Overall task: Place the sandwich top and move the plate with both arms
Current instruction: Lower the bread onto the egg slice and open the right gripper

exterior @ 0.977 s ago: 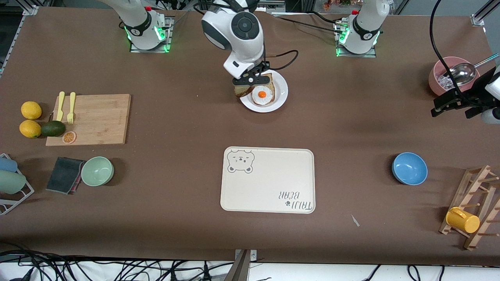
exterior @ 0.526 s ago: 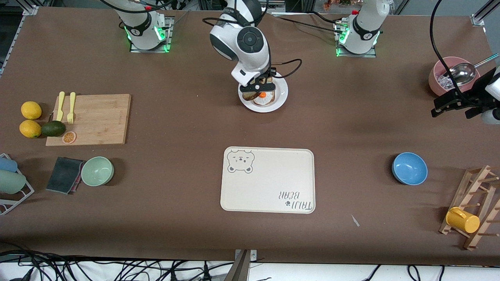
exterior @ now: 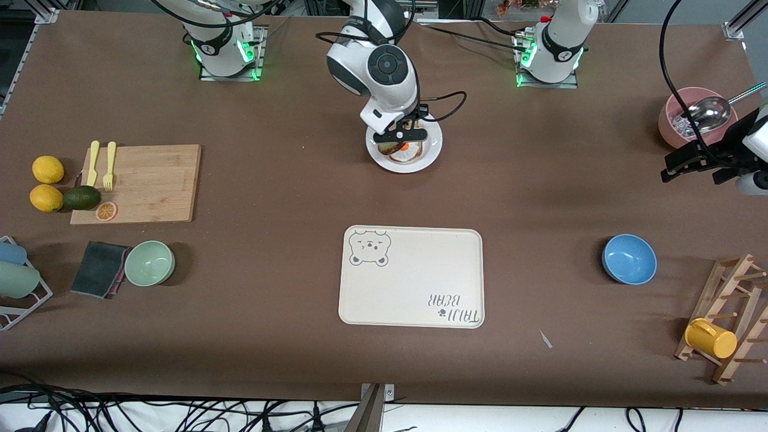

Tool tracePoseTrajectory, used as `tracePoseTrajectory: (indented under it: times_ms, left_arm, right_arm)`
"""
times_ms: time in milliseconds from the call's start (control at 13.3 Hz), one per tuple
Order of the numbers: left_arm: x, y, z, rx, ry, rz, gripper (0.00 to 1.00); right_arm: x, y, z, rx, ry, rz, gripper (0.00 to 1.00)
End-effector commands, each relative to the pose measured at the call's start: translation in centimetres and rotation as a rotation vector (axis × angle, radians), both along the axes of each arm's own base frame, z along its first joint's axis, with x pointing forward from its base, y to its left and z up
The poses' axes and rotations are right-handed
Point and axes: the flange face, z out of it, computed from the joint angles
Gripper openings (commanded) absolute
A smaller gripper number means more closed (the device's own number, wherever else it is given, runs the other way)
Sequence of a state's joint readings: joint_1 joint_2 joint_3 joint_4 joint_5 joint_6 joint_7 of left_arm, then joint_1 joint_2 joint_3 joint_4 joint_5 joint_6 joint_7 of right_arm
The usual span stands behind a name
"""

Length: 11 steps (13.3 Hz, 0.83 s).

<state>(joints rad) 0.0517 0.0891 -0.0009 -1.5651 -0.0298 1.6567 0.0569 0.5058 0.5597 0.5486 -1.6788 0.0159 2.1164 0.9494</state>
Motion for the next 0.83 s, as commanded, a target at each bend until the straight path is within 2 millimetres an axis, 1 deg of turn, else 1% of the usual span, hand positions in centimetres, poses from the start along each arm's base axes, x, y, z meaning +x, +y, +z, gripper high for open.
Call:
tracePoseTrajectory:
  times_ms: [0, 75, 150, 226, 301, 376, 451, 526, 602, 677, 752]
  left_arm:
    - [0.2, 0.2, 0.1, -0.012, -0.001, 0.008, 1.00]
    - [0.2, 0.2, 0.1, -0.012, -0.001, 0.010, 1.00]
    - [0.2, 0.2, 0.1, -0.012, -0.001, 0.010, 1.00]
    - [0.2, 0.2, 0.3, -0.011, -0.004, 0.005, 1.00]
    - [0.2, -0.7, 0.2, -0.013, -0.003, -0.007, 1.00]
    - [0.4, -1.0, -0.2, -0.015, 0.005, -0.011, 1.00]
    - [0.4, -0.8, -0.3, -0.014, 0.005, -0.010, 1.00]
    - [0.4, -0.2, -0.2, -0.015, 0.003, -0.005, 1.00]
    - [0.4, -0.1, -0.1, -0.015, 0.002, -0.002, 1.00]
    - [0.4, -0.3, -0.1, -0.014, 0.002, -0.001, 1.00]
    - [0.4, 0.0, -0.1, -0.015, 0.002, 0.004, 1.00]
  right_arm:
    - [-0.9, 1.1, 0.3, 0.016, 0.013, 0.019, 0.27]
    - [-1.1, 1.1, 0.1, 0.012, 0.016, 0.020, 0.46]
    - [-1.1, 1.1, 0.1, 0.011, 0.017, 0.016, 0.54]
    - [-1.1, 1.1, 0.3, 0.013, 0.015, 0.016, 0.69]
    - [-1.2, 1.1, 0.7, 0.014, 0.008, 0.020, 1.00]
    - [-1.2, 0.7, 2.5, 0.024, -0.021, 0.021, 1.00]
    - [-1.0, -0.1, 4.2, 0.024, -0.053, 0.027, 1.00]
    - [-0.2, -1.3, 5.6, 0.027, -0.078, 0.025, 1.00]
    - [0.5, -2.5, 7.0, 0.024, -0.101, 0.033, 1.00]
    - [2.2, -4.3, 8.3, 0.010, -0.120, 0.027, 1.00]
    - [4.1, -6.9, 9.8, -0.002, -0.141, 0.020, 1.00]
